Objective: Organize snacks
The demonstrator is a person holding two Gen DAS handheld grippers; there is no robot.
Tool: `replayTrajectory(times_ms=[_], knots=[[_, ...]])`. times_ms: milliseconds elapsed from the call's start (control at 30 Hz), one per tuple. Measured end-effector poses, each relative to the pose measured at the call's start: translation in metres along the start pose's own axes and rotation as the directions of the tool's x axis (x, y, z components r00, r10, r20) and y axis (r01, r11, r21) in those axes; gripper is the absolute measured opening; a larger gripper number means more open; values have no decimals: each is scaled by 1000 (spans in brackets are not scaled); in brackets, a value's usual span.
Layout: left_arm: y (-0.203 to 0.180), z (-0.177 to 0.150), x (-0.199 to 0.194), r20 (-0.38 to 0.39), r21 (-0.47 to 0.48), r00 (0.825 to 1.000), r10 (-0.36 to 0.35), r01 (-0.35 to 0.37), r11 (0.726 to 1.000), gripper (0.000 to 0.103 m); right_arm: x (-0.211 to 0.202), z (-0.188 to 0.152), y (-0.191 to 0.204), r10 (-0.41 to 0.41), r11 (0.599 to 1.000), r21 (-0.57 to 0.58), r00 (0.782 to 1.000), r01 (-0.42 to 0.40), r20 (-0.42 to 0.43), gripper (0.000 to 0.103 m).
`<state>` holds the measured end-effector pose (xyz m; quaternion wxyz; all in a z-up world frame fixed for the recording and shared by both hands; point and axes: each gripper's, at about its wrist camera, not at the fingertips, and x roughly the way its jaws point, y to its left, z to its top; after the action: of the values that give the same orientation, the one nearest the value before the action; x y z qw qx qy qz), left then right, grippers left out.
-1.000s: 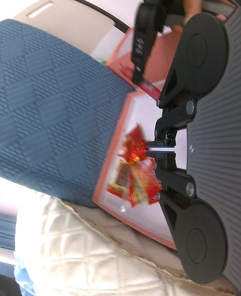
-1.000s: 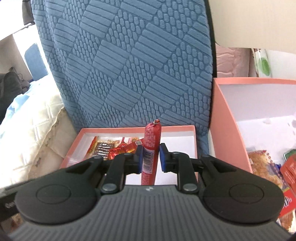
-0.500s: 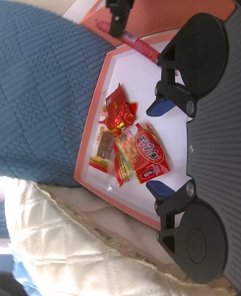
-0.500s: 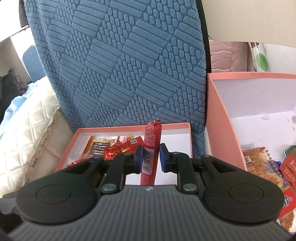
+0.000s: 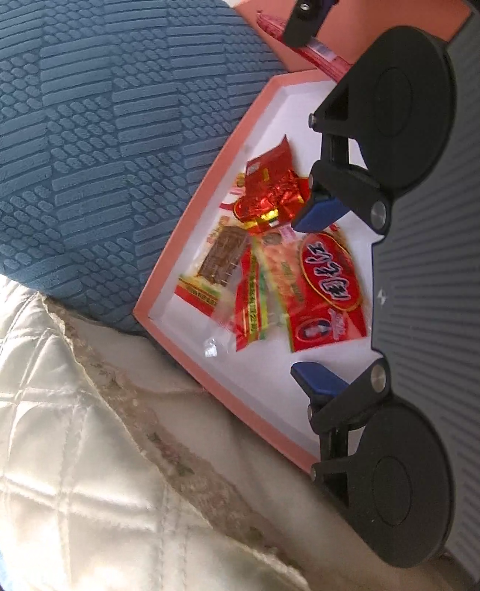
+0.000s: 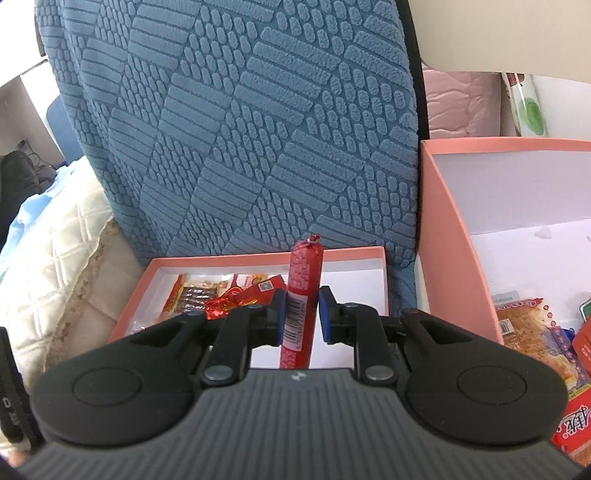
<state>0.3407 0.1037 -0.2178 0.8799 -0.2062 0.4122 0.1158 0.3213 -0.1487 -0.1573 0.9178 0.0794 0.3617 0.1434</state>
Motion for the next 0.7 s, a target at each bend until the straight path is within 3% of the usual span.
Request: replayTrajectory(times_ms=[100, 200, 400, 467, 567, 700], knots=[[-3, 1, 4, 12, 2, 1000, 8, -8, 1000, 80, 2, 1, 1, 2, 1000, -2, 1000, -2, -1, 22], [-8, 2, 6, 23, 27, 1000, 16, -17, 1000, 72, 1, 1, 0, 10, 1000, 0, 1000, -10, 0, 22], [-7, 3, 6, 34, 35, 999, 42, -43, 998, 43, -9, -1, 2, 41, 999, -5, 999, -41, 13, 22], [-3, 3, 6, 28, 22, 999, 33, -33, 999, 23, -13, -2, 3, 50, 999, -15, 999, -50, 18, 21], [1, 2, 5, 14, -1, 1000, 4, -4, 1000, 12, -18, -4, 5, 51, 998, -34, 998, -50, 28, 21], [3, -2, -1, 12, -2, 1000, -27, 27, 1000, 7, -24, -7, 6, 41, 998, -46, 998, -39, 40, 21]])
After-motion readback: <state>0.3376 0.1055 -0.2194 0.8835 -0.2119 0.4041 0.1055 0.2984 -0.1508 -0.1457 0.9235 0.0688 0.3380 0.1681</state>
